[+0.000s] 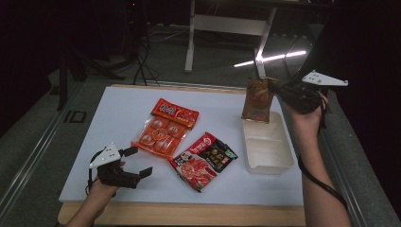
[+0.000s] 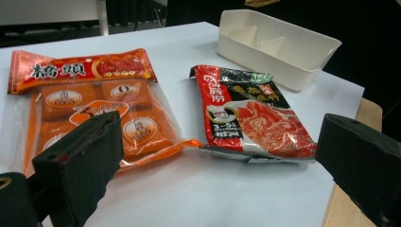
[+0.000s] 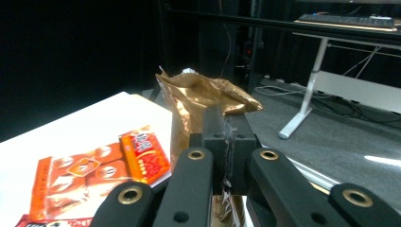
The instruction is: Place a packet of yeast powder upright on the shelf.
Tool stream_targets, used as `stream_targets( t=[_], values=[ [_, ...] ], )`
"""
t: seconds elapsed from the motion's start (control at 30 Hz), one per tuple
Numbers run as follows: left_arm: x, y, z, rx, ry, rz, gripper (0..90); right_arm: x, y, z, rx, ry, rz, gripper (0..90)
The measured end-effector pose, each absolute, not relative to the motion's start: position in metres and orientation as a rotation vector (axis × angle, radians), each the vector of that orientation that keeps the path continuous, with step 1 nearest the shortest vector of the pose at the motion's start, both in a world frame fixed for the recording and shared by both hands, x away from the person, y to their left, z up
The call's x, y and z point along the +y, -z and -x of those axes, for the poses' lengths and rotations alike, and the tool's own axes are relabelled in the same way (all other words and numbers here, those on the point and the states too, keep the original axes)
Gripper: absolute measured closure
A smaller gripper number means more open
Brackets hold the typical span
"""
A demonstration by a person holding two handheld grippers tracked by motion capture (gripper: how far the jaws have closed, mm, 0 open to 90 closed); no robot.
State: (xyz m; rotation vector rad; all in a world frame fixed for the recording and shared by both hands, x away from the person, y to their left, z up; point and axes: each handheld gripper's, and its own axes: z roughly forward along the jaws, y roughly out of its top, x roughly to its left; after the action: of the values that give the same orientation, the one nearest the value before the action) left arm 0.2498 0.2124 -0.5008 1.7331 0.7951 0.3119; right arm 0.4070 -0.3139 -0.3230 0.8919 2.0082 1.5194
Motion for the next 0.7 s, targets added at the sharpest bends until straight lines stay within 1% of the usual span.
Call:
stream_targets(
  t=[0.53, 0.7],
  values=[
    [0.21, 0.506, -0.251, 0.802, -0.279, -1.727, 2.6, -0.337, 0.346, -0.443, 1.987, -1.5, -0.946, 89.4],
    [0.212, 0.508, -0.252, 0.811, -0.265, -1.723, 2.5, -0.344, 0.36, -0.457, 1.993, -1.494, -0.987, 89.5]
  ],
)
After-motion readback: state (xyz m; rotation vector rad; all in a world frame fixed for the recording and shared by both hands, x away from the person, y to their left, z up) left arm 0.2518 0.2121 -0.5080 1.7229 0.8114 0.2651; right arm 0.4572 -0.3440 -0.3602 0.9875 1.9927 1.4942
